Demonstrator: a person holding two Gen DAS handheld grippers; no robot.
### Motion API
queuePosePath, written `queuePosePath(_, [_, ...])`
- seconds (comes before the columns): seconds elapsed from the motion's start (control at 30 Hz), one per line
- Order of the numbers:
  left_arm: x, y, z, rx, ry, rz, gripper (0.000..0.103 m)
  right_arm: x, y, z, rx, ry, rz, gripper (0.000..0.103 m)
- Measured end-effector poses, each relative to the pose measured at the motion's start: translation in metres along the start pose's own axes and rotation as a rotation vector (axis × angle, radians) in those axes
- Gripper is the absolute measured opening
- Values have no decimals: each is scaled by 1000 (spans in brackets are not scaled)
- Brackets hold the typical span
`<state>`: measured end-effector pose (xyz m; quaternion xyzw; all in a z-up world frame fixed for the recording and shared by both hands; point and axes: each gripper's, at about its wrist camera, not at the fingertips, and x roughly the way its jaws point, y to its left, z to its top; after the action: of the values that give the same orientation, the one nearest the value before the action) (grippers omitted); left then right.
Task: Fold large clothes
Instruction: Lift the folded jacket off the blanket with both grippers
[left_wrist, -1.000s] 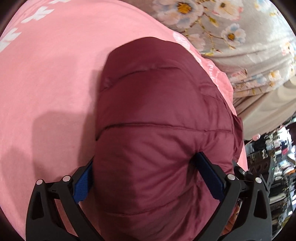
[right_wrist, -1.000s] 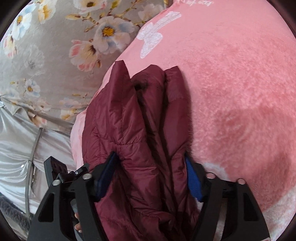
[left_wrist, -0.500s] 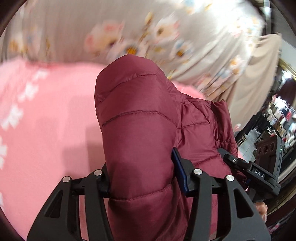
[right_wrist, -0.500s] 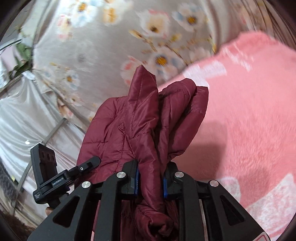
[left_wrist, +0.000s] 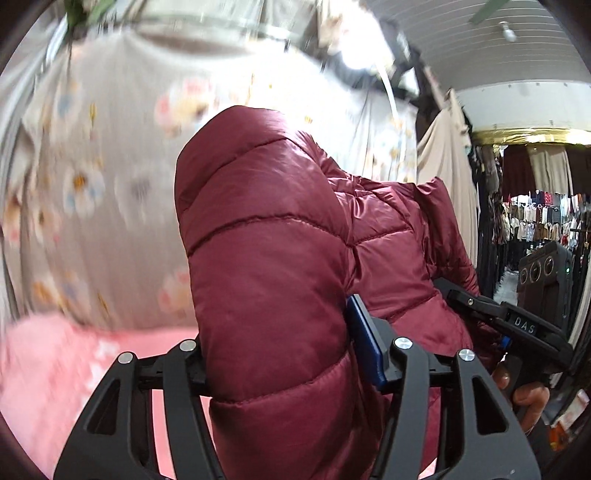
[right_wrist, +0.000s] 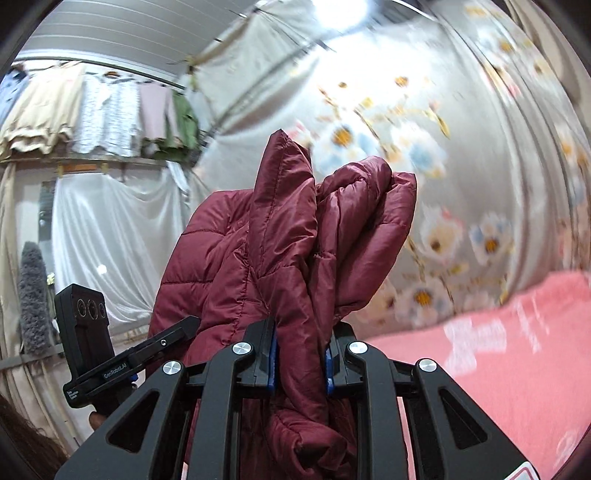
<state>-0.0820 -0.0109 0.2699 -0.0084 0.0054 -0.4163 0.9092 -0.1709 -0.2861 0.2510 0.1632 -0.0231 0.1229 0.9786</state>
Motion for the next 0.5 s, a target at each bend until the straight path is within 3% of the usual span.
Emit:
queuePosePath(0.27, [-54, 7, 43, 97, -183, 32, 65, 3, 61, 44, -137, -116, 80, 19])
queuePosePath(0.5, [-64, 44, 62, 110, -236, 64, 68, 43, 86, 56, -189, -145, 131, 20])
